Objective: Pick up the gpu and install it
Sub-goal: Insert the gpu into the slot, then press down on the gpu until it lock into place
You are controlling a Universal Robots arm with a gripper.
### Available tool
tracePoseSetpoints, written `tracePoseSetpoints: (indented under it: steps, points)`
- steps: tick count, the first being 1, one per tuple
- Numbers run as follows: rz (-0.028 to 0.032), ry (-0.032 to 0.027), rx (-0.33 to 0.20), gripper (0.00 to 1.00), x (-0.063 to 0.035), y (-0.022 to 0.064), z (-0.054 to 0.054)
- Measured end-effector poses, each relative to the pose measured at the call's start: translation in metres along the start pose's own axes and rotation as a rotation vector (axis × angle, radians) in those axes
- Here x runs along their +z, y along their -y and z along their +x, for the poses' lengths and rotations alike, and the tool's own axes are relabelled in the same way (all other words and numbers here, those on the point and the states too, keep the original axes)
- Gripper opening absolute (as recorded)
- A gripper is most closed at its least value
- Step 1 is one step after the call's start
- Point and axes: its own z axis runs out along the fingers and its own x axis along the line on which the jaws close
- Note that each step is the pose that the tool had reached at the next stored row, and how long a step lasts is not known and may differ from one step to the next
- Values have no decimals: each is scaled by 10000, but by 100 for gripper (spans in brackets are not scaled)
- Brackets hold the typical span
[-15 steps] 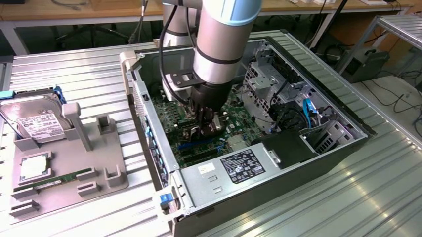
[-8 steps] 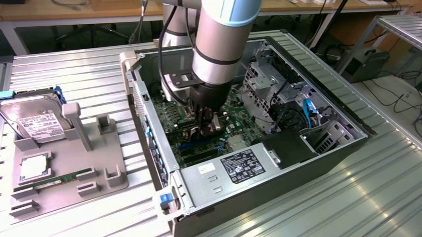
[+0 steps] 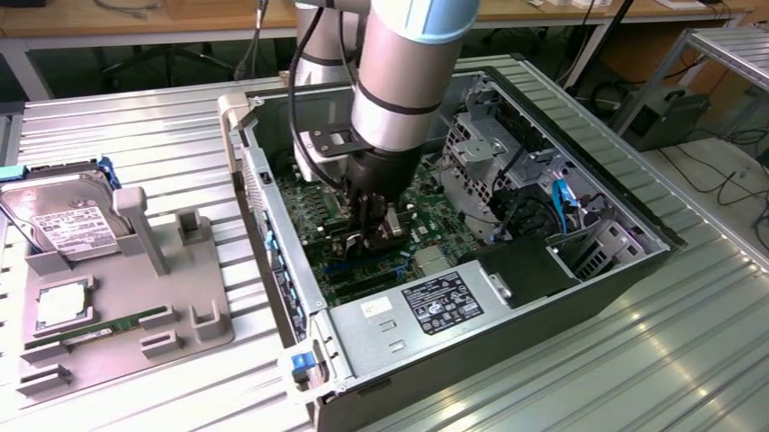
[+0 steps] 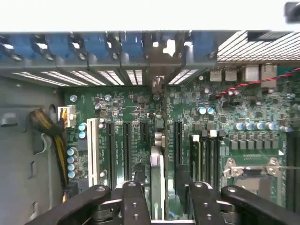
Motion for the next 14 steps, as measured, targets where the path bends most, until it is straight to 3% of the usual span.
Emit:
tracePoseSetpoints:
  steps: [1,2,5,7,9,11,14]
  points:
    - [-4,1,1,32,-145,-6,-16]
    - [-3,1,1,11,-145,-6,-17]
    - [0,2,3,11,-118,-8,-22]
    - [55,-25,-1,11,44,-107,-63]
    - [68,-31,-1,11,92,-122,-62]
    - [81,-3,1,11,26,-125,-67]
    - [68,-20,0,11,-200,-130,-71]
